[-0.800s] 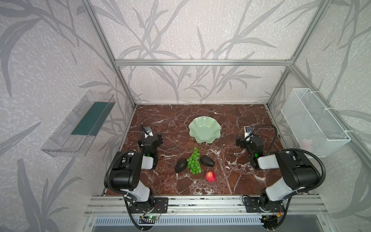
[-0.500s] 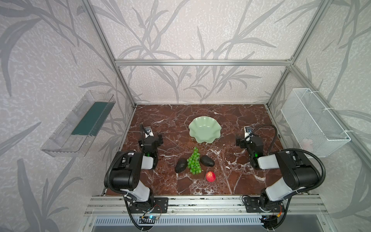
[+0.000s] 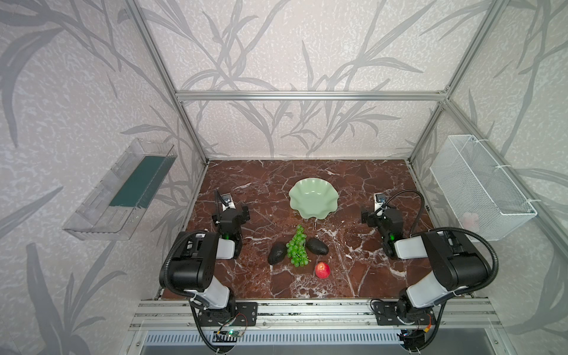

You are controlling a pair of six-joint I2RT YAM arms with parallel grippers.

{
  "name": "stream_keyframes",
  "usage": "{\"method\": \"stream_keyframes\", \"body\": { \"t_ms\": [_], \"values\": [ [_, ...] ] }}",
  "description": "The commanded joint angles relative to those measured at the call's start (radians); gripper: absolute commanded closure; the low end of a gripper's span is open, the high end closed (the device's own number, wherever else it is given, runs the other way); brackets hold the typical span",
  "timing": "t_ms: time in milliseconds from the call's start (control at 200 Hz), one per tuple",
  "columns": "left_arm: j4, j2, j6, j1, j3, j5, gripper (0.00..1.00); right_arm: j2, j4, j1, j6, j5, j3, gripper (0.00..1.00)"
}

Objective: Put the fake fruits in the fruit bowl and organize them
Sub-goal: 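Raise both arms from the rest pose toward the fruit, then lower the right gripper over the avocado nearest the apple and grasp it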

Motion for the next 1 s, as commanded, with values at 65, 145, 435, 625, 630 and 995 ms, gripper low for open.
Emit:
{"method": "stream_keyframes", "body": {
  "t_ms": [65,145,435,625,630,995],
  "values": [
    [0.009,-0.008,0.007,-0.003,0.007,0.004,0.01,-0.012,0.004,-0.001,0.006,0.006,0.007,0.01],
    [0.009,-0.008,0.006,-0.003,0.007,0.004,0.01,-0.012,0.002,-0.001,0.006,0.005,0.007,0.01],
    [-0.001,-0.018,0.006,0.000,0.012,0.000,0.01,-0.014,0.004,-0.002,0.006,0.003,0.006,0.01],
    [-0.597,-0.301,-0.066,0.001,0.218,-0.062,0.01,-0.340,-0.537,0.012,0.080,0.072,0.184,0.01],
    [-0.614,-0.308,-0.069,0.001,0.224,-0.060,0.01,-0.346,-0.552,0.011,0.087,0.069,0.193,0.01],
    [-0.901,-0.757,-0.207,0.004,0.190,0.197,0.01,-0.491,-0.973,0.033,0.333,-0.473,0.344,0.09]
  ]
}}
